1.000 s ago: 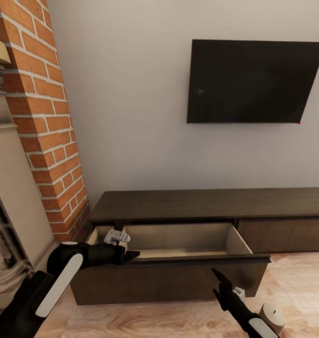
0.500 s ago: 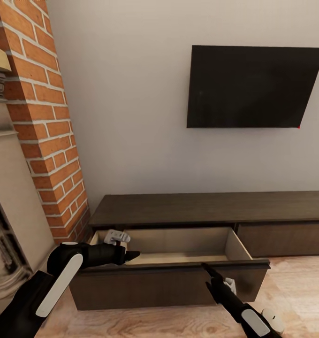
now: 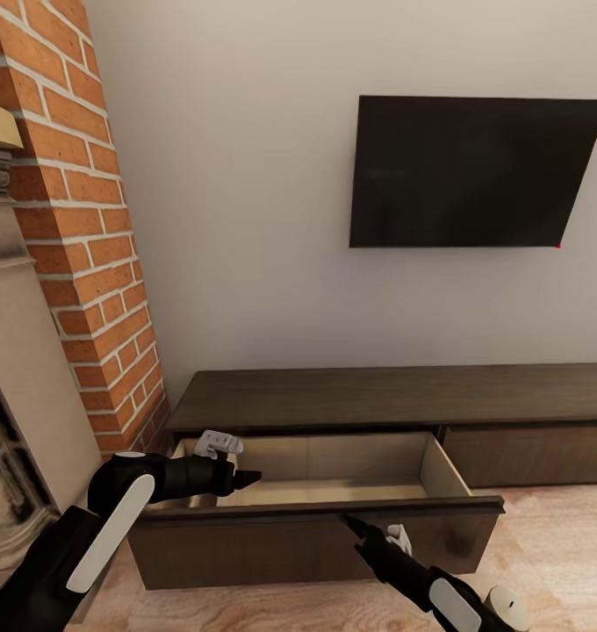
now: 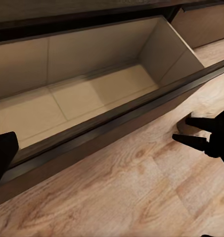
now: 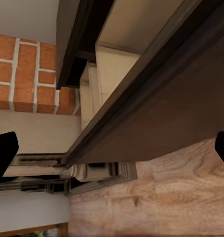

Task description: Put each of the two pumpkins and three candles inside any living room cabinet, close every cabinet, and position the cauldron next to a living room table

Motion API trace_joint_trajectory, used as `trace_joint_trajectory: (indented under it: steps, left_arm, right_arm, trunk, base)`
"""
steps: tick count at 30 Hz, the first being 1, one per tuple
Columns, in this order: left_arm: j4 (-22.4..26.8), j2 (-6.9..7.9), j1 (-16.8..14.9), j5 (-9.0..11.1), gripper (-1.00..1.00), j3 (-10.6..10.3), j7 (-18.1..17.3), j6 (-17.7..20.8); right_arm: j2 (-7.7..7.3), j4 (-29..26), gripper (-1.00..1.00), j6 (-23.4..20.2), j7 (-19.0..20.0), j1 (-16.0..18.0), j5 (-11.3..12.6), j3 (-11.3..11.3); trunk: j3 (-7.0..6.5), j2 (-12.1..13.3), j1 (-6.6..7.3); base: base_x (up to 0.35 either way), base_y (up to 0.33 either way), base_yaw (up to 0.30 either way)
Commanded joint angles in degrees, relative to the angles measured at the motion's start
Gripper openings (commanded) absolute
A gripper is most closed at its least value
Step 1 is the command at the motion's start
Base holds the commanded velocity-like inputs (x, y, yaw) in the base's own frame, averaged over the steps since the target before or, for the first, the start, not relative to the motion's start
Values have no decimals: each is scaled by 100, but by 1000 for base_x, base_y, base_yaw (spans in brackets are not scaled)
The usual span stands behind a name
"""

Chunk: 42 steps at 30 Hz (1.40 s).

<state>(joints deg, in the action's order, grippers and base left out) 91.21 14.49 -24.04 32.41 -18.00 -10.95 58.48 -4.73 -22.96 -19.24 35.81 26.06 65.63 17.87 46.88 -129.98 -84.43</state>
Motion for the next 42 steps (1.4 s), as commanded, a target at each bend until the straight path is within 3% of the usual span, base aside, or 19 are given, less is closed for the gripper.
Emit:
trace_joint_trajectory:
  steps: [1,8,24,42]
  left_arm:
    - [3,2,-5,-59,100,-2,-56,12]
    - [3,-5,-5,-65,100,-8,-50,22]
    - [3,-12,-5,-68,100,-2,-49,14]
    - [3,-16,-5,-68,100,-6,-51,8]
  right_arm:
    - [-6,-3,100,-27,5,4,56,64]
    - [-16,-7,100,-21,12,3,55,194]
    - [-18,-3,100,-7,17,1,52,217]
    - [-16,9,100,21,35,-4,52,217]
  trunk:
    - [-12,39,24]
    - [-138,320,177]
    - [-425,961,529]
    - [-425,961,529]
  base:
    - [0,0,0]
    - [0,0,0]
    - [0,0,0]
    - [0,0,0]
